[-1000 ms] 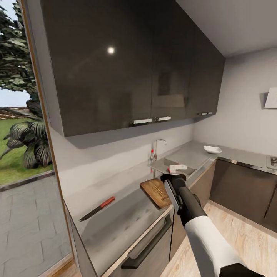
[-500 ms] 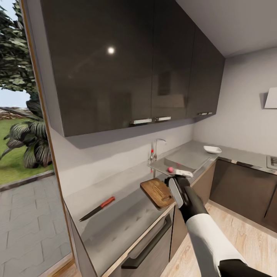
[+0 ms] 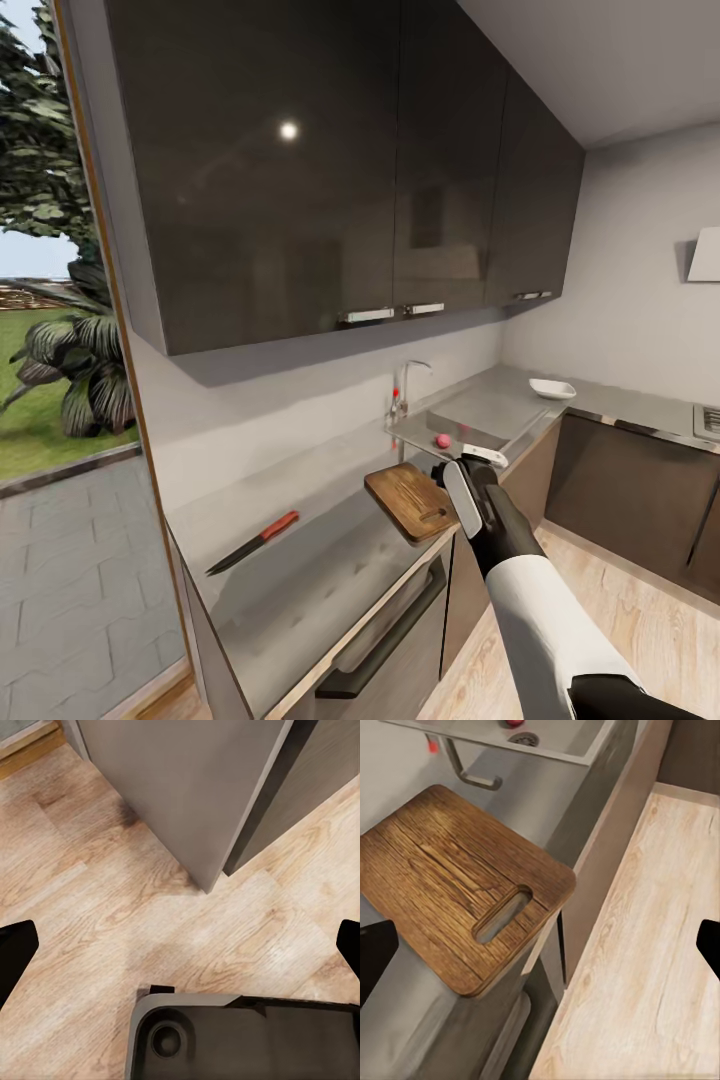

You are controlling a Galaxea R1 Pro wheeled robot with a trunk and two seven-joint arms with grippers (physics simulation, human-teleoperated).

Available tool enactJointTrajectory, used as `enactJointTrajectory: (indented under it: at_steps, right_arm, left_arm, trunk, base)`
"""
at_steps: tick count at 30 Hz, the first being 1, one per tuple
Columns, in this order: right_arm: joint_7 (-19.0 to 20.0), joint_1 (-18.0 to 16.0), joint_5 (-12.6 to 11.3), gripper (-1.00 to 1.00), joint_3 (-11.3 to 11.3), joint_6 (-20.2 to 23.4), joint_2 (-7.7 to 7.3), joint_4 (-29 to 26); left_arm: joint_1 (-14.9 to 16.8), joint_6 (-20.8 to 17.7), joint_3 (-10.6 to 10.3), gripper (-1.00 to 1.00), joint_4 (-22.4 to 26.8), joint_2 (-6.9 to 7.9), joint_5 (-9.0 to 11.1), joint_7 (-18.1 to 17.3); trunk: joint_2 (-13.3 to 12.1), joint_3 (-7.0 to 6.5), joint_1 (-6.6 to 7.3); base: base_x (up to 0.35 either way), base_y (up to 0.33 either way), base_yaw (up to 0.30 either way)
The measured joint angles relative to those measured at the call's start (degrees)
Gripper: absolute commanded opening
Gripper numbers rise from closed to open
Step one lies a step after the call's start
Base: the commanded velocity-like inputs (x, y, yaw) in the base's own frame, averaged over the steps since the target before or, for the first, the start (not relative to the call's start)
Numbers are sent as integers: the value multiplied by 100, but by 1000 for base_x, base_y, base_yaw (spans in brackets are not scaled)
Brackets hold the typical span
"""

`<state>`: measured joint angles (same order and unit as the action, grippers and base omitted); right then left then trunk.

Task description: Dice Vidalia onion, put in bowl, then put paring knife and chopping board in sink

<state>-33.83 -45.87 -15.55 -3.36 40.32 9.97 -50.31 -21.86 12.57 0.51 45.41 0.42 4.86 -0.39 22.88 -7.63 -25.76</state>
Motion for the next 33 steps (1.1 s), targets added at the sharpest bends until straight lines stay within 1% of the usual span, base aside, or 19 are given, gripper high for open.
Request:
enactJointTrajectory:
  at_steps: [21,33]
  right_arm:
    - [-14,0,7,100,-9,1,0,0]
    - [-14,0,7,100,-9,0,0,9]
  left_arm:
    - [0,0,0,100,7,-1,-4,-1]
    - [0,0,-6,100,1,-7,-7,-1]
  trunk:
    - [0,129,0]
    - [0,224,0]
  base:
    - [0,0,0]
    - [51,-55,0]
